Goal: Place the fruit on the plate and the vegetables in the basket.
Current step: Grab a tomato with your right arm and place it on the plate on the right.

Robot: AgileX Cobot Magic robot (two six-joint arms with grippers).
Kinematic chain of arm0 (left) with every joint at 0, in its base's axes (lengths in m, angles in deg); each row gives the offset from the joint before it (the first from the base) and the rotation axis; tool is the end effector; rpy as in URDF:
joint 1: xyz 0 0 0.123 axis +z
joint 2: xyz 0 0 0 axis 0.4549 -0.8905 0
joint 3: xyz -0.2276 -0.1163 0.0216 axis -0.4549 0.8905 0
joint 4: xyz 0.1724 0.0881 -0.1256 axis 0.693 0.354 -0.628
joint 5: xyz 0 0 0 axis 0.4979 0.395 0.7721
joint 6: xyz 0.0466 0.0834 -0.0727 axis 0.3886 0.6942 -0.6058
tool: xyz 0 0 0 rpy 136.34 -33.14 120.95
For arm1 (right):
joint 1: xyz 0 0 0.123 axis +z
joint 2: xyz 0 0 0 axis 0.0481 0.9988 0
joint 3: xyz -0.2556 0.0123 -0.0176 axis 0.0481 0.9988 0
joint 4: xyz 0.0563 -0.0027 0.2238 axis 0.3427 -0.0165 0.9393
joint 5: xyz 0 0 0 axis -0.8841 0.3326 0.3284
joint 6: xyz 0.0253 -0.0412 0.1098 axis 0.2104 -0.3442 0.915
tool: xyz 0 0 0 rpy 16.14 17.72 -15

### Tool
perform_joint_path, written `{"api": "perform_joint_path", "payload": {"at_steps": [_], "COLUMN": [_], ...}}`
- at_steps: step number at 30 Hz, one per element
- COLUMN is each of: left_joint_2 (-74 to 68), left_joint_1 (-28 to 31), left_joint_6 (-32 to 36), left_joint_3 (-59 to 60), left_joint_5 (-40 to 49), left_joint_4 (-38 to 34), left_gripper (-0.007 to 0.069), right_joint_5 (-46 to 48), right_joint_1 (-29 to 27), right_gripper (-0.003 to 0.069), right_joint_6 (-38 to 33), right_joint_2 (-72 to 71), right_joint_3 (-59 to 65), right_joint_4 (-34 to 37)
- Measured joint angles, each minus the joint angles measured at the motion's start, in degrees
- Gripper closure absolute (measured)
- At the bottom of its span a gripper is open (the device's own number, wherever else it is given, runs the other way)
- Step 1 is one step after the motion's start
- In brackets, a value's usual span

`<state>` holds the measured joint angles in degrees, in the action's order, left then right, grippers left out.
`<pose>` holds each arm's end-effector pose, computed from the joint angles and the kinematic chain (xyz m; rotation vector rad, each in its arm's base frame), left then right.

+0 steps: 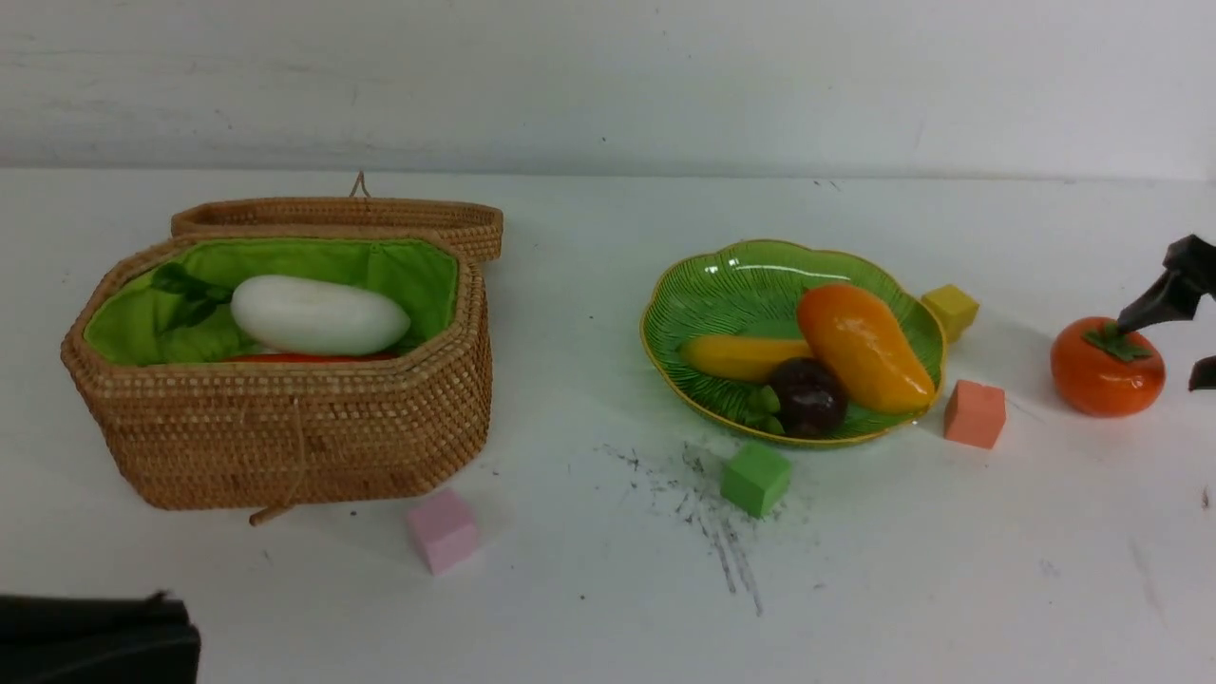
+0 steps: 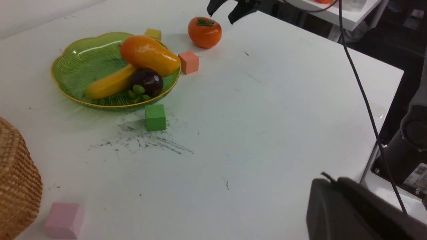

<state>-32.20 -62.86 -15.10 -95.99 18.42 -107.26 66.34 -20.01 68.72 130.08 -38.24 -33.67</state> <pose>0.0631 -0.0887 0.3615 0.7344 1.7820 -0.7441 0.4137 -0.1141 0.1737 0.6488 2.4615 0.5619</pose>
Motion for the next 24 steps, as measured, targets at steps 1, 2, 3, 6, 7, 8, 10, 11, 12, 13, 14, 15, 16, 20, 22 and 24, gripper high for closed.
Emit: {"api": "perform_joint_path", "payload": {"at_steps": [1,2,3,6,7,8,10,11,12,13,14,15,16,20,22,24], "left_joint_2": [-0.36,-0.58,-1.38,-3.12,-4.3,-4.72,-5.9,-6.46,-6.93,-7.33,-7.34,-7.74,-7.81,-7.84,-7.84,-7.84], "left_joint_1": [0.0,0.0,0.0,0.0,0.0,0.0,0.0,0.0,0.0,0.0,0.0,0.0,0.0,0.0,0.0,0.0], "left_joint_6": [-0.33,-0.47,-1.1,-1.9,-2.13,-2.18,-2.24,-2.24,-2.28,-2.28,-2.28,-2.28,-2.28,-2.28,-2.28,-2.28], "left_joint_3": [0.0,0.0,0.0,0.0,0.0,0.0,0.0,0.0,0.0,0.0,0.0,0.0,0.0,0.0,0.0,0.0], "left_joint_5": [-1.11,-1.75,-2.84,-3.85,-4.17,-4.19,-4.26,-4.26,-4.26,-4.26,-4.26,-4.26,-4.31,-4.31,-4.31,-4.31], "left_joint_4": [0.27,0.39,0.9,1.38,1.46,1.5,1.63,1.63,1.63,1.63,1.63,1.67,1.67,1.8,1.8,1.8], "left_gripper": [0.0609,0.0609,0.0609,0.0609,0.0609,0.0609,0.0609,0.0609,0.0608,0.0607,0.0607,0.0607,0.0606,0.0606,0.0604,0.0603], "right_joint_5": [-0.49,-0.76,-1.57,-2.73,-3.16,-3.22,-3.43,-3.44,-3.49,-3.49,-3.49,-3.49,-3.49,-3.74,-4.19,-4.37], "right_joint_1": [0.0,0.0,0.0,-0.03,-0.03,-0.03,-0.03,-0.03,-0.03,-0.03,-0.03,0.04,0.04,0.58,1.3,2.06], "right_gripper": [0.003,0.0034,0.004,0.0048,0.005,0.0052,0.0055,0.0056,0.0057,0.006,0.006,0.0063,0.0063,0.0065,0.0064,0.0067], "right_joint_6": [-1.06,-1.51,-2.38,-3.35,-4.14,-4.36,-5.17,-5.45,-5.69,-5.76,-5.76,-5.89,-5.98,-7.49,-8.71,-9.89], "right_joint_2": [0.84,1.32,2.28,3.37,3.97,4.18,4.74,4.96,5.29,5.66,5.71,6.03,6.14,6.59,6.8,6.91], "right_joint_3": [-0.3,-0.52,-0.91,-1.04,-1.04,-1.04,-1.09,-1.18,-1.21,-1.34,-1.34,-1.48,-1.48,-1.59,-1.7,-1.7], "right_joint_4": [1.02,1.51,1.97,2.08,2.22,2.35,2.6,2.86,3.19,3.84,3.98,4.74,4.98,6.03,6.24,6.43]}}
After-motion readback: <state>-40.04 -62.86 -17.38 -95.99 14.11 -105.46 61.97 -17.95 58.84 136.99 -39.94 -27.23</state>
